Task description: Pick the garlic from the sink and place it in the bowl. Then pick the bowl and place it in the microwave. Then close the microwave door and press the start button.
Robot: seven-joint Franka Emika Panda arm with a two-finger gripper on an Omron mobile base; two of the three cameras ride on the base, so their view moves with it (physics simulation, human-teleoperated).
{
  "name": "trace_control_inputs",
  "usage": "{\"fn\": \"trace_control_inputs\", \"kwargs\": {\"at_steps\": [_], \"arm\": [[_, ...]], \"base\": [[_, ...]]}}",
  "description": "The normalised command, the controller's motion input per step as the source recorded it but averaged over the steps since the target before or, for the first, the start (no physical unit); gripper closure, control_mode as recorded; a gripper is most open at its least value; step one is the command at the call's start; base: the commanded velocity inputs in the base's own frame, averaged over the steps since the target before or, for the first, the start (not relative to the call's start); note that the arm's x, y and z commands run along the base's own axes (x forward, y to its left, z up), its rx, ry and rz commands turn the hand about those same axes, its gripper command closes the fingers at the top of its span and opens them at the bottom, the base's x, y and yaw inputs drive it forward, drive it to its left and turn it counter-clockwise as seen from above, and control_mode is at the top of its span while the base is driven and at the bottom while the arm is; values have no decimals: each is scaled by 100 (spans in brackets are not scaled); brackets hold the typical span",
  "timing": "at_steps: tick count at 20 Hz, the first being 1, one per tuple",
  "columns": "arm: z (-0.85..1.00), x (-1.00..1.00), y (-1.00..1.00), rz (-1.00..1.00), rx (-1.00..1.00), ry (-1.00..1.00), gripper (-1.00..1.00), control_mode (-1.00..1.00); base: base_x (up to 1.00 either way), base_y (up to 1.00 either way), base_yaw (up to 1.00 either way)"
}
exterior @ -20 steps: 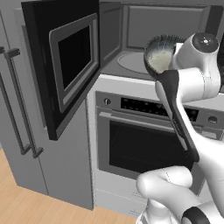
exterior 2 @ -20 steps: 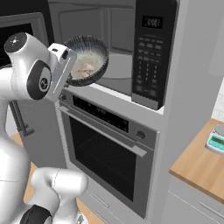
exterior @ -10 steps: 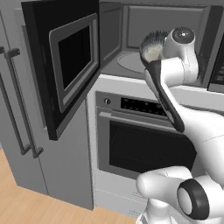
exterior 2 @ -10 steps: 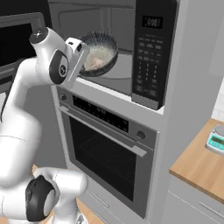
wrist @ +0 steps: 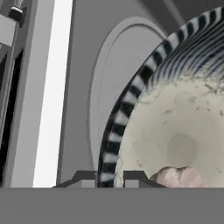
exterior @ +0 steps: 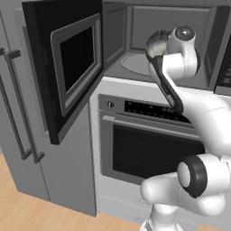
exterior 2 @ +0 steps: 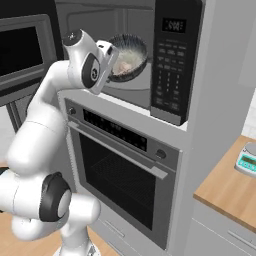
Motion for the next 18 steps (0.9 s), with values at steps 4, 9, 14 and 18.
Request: {"fn": "trace_control_inputs", "kwargs": {"at_steps": [4,9,14,18], "arm": [[-23,46,-12,0,0,0,100,-100],[-36,43,-1,0,0,0,100,-100],[-24,42,-9,0,0,0,100,-100],[-21,29,0,0,0,-3,-100,-100]], "base": [[0,0,0],[0,0,0],[0,0,0],[0,0,0]]}}
